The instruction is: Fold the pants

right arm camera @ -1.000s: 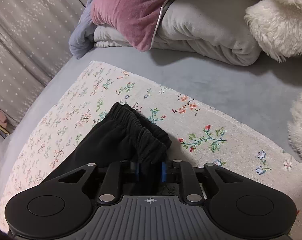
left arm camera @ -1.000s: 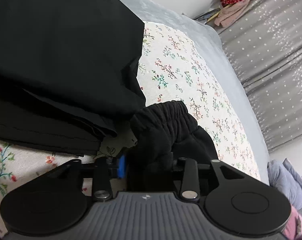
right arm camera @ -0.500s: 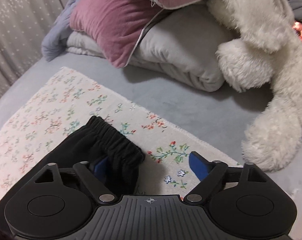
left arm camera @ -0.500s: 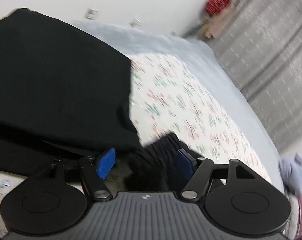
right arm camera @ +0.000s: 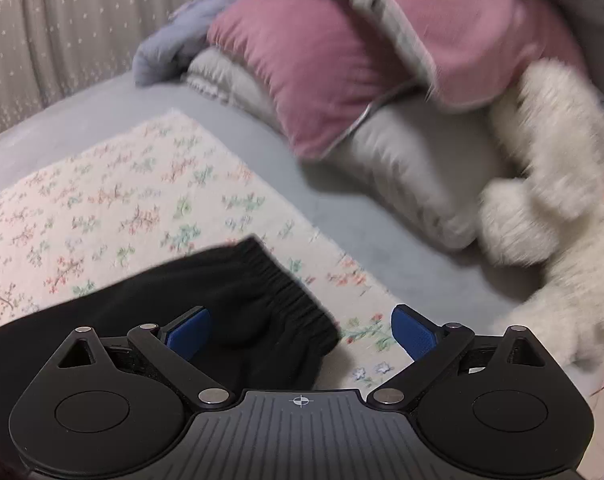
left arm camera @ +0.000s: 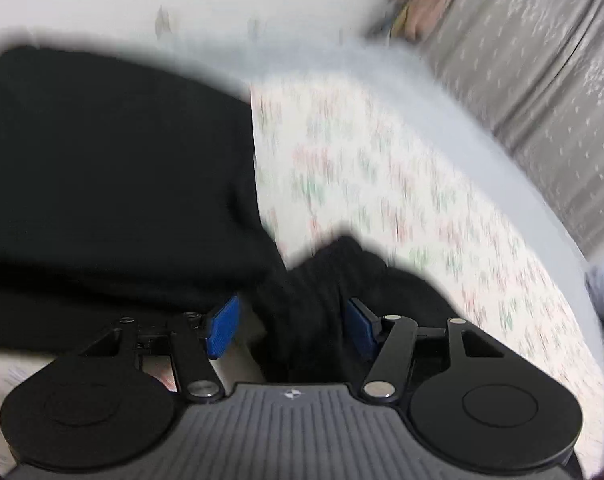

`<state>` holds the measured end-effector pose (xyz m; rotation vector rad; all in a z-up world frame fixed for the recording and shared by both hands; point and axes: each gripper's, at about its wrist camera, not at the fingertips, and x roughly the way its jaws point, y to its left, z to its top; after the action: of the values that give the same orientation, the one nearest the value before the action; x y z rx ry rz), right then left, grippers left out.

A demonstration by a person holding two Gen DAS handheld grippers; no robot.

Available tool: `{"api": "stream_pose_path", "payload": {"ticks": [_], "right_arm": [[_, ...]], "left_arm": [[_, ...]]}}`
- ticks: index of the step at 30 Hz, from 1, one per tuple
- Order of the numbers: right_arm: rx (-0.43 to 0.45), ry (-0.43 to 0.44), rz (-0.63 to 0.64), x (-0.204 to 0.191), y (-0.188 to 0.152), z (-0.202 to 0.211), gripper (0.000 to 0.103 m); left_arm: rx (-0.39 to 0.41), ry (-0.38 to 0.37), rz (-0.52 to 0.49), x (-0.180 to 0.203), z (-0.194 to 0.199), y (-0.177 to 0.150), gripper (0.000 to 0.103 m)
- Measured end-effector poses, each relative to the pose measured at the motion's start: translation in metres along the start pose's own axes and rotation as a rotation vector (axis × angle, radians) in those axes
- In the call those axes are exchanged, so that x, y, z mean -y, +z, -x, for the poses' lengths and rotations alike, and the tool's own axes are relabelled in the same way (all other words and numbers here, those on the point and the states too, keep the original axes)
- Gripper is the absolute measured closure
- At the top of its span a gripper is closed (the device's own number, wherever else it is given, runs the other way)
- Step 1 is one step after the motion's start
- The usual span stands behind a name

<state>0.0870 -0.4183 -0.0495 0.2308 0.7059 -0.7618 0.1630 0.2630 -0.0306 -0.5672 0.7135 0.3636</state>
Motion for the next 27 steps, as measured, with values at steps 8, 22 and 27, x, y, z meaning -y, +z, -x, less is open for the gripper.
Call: {"api": "stream_pose_path", "payload": {"ticks": [8,22,27], "right_arm": [[0.03,0.705,0.236,-0.126,0.006,0.026,0.007],[-0.44,1.08,0.52,-0.424,-0.025,-0.005,0.068],[-0.493,1.081,0.551,-0.444,-0.043,-0.014,0.077]], "left_arm": [[-0.094,-0.242,-0.08,0.077,-0.036,-0.023,0.039],[-0.311,-0.186,-0.225,0.116,-0.089,-0.056,0.04],[-0.326,-0.209,-0.173,0.109,-0.071,-0.055,0.04]]}}
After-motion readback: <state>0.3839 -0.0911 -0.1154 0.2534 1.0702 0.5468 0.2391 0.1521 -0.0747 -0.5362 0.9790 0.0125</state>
